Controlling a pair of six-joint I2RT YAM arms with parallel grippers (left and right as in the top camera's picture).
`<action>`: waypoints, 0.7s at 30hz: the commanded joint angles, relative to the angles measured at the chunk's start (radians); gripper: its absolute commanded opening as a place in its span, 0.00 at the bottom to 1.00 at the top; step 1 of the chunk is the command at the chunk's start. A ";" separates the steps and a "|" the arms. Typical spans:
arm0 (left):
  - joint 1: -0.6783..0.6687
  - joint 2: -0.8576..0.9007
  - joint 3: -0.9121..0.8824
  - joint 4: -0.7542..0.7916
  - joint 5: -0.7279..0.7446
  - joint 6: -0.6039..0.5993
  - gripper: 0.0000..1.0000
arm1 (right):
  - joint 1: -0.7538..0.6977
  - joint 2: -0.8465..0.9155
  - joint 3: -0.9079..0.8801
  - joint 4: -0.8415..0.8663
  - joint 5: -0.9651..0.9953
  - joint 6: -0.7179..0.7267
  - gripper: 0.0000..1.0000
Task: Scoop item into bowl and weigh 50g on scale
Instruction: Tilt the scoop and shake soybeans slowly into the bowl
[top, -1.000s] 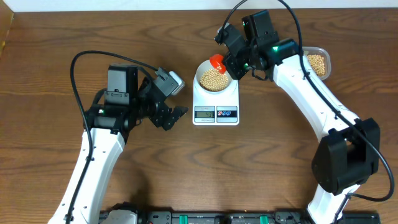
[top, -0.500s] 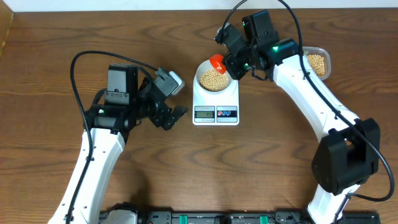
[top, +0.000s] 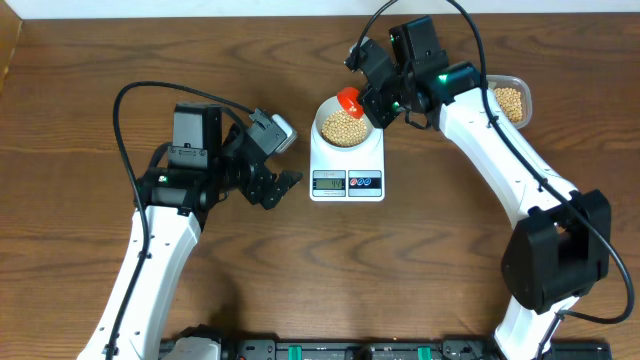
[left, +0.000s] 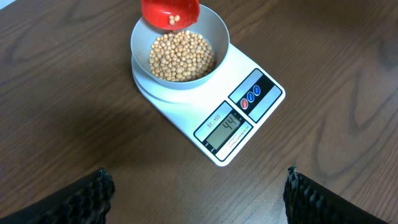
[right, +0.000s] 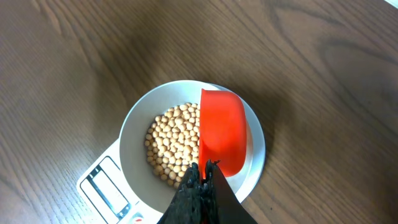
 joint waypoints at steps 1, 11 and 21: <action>-0.001 -0.002 -0.007 -0.002 0.013 -0.012 0.90 | 0.008 -0.037 0.001 -0.002 0.005 -0.015 0.01; -0.001 -0.002 -0.007 -0.002 0.013 -0.012 0.90 | 0.009 -0.037 0.001 -0.010 0.020 -0.075 0.01; -0.001 -0.002 -0.007 -0.002 0.013 -0.012 0.90 | 0.012 -0.044 0.001 -0.030 0.023 -0.187 0.01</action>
